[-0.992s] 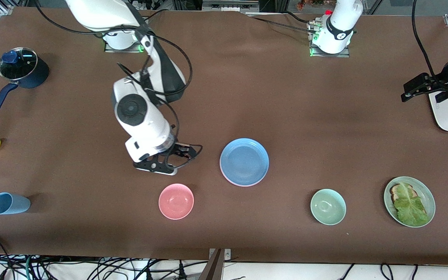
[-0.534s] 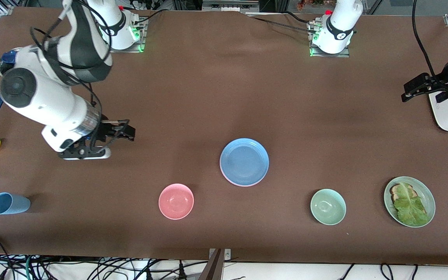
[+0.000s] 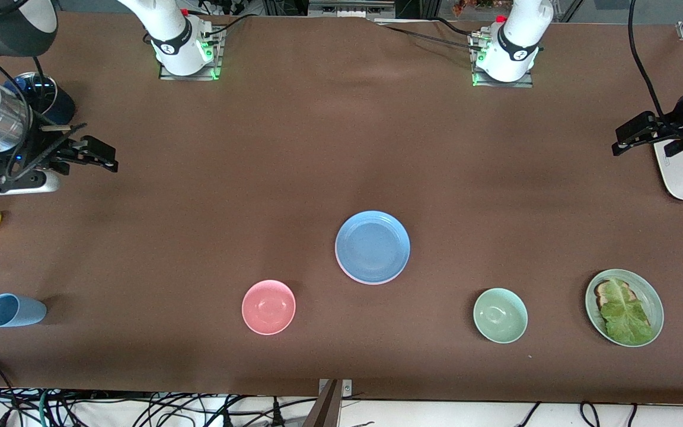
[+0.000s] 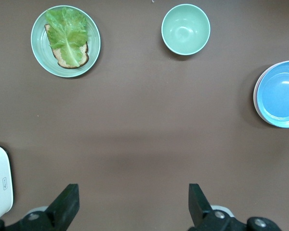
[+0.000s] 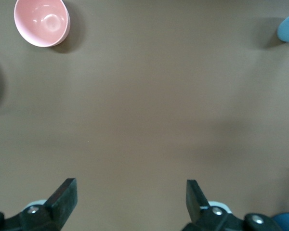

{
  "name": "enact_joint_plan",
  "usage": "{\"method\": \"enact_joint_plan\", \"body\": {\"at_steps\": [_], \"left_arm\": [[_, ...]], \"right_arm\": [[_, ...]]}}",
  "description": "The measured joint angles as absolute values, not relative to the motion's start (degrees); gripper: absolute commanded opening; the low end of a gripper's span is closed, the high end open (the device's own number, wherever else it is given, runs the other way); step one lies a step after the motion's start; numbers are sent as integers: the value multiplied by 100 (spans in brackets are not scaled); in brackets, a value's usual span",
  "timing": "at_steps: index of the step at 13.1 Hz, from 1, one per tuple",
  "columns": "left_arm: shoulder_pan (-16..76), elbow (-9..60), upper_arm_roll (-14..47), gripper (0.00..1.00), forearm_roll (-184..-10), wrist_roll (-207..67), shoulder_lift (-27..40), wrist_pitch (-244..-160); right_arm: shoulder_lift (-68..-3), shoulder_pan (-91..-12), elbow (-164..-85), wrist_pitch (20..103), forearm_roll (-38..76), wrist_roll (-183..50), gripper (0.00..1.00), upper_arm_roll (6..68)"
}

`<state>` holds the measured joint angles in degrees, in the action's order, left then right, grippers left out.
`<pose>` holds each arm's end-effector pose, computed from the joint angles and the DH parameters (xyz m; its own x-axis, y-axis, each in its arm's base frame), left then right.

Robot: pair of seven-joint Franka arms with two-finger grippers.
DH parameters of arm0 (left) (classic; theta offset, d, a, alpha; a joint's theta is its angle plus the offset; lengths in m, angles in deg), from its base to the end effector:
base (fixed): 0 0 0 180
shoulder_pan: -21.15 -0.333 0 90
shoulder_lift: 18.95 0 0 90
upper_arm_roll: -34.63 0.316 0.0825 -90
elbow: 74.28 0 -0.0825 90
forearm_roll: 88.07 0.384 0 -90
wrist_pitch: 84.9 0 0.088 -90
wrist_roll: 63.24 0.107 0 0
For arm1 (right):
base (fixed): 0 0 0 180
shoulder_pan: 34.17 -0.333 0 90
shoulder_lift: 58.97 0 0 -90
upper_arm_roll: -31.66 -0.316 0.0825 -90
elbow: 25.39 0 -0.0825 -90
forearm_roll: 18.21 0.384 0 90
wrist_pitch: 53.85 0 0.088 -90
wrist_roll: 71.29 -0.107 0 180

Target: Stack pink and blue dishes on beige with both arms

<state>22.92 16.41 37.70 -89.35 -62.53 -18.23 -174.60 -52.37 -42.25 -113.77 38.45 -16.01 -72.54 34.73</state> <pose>0.5571 0.0101 0.6114 0.9995 0.0102 -0.0296 0.0108 -0.9997 0.0220 0.5881 0.0572 0.5754 0.9968 0.0640 -0.0473 0.0626 -0.9976 -0.0311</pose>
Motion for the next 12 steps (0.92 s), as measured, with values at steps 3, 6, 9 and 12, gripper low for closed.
{"method": "enact_joint_plan", "body": {"at_steps": [3,6,9,12], "left_arm": [[2293,1640,3770,100,-8935,-6253,-1823,-17460],[2293,1640,3770,100,-8935,-6253,-1823,-17460],[2296,1640,3767,100,-8935,-6253,-1823,-17460],[2296,1640,3767,100,-8935,-6253,-1823,-17460]], "right_arm": [[-5271,-3791,-11399,3793,-1677,-6977,100,3148],[-5270,-3662,-11401,3696,-1695,-6888,100,3062],[-5273,-3661,-11351,3625,-1698,-6888,100,3041],[-5273,-3652,-11321,3602,-1698,-6888,100,3041]]}}
